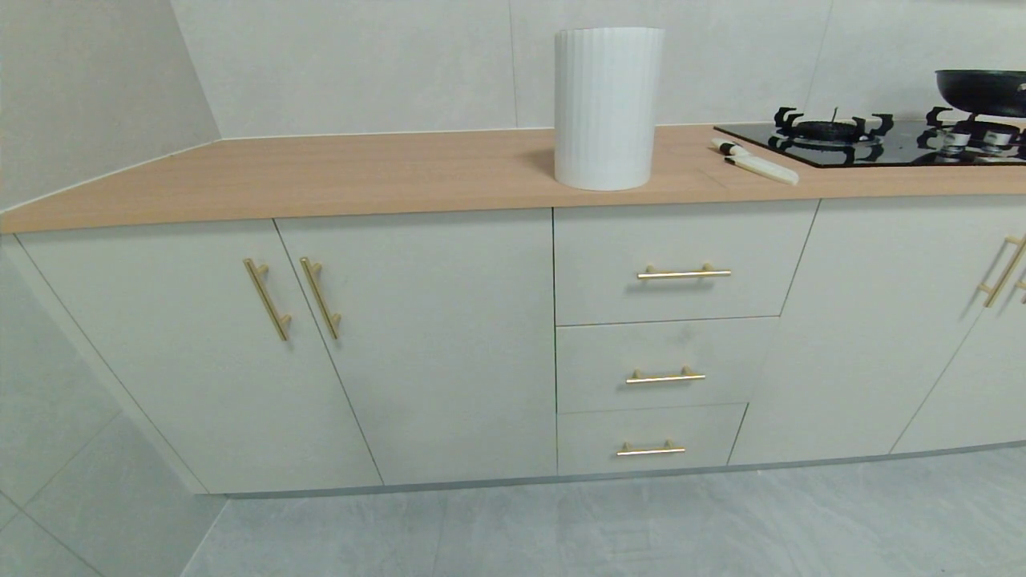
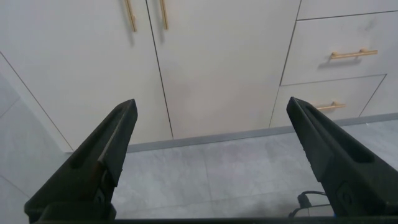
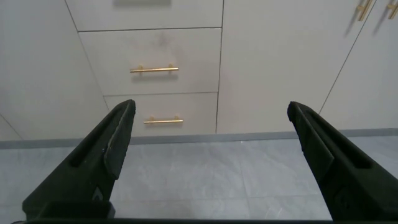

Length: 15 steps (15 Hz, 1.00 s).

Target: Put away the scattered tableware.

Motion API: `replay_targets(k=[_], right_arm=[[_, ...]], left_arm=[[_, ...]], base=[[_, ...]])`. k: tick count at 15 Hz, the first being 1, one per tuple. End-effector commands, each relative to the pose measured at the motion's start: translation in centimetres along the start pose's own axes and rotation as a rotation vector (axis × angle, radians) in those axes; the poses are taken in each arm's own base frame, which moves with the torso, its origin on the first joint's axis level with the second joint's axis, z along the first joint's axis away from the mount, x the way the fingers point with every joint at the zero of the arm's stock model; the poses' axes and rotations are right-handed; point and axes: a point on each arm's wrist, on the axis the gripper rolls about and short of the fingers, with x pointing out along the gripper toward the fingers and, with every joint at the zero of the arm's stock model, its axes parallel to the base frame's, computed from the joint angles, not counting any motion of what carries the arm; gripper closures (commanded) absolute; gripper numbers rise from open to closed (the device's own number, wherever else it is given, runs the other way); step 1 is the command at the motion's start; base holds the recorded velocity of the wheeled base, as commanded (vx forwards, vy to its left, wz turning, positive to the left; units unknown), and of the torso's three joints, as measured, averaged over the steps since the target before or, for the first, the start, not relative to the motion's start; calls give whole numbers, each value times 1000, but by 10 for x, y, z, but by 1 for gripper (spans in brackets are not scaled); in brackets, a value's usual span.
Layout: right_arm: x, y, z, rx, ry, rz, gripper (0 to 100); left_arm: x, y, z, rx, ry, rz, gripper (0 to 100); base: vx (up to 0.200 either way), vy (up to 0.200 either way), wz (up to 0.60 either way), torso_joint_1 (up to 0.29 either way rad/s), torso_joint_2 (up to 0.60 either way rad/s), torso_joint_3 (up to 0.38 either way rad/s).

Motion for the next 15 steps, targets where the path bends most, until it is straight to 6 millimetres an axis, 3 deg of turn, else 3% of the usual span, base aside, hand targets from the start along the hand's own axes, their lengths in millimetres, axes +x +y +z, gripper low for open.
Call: replay_targets(k=[1,2,15], right_arm=[[0,0,0,0,4,1,0],[0,0,0,0,2,3,0],[0,0,0,2,1,3,0]], left_arm=[[0,0,0,-1,0,0,0],[0,0,0,-3,0,0,0],[0,0,0,-6,0,3,0]], base=[[0,0,0,0,0,0],[0,0,0,0,0,0],[200,0,0,3,1,2]])
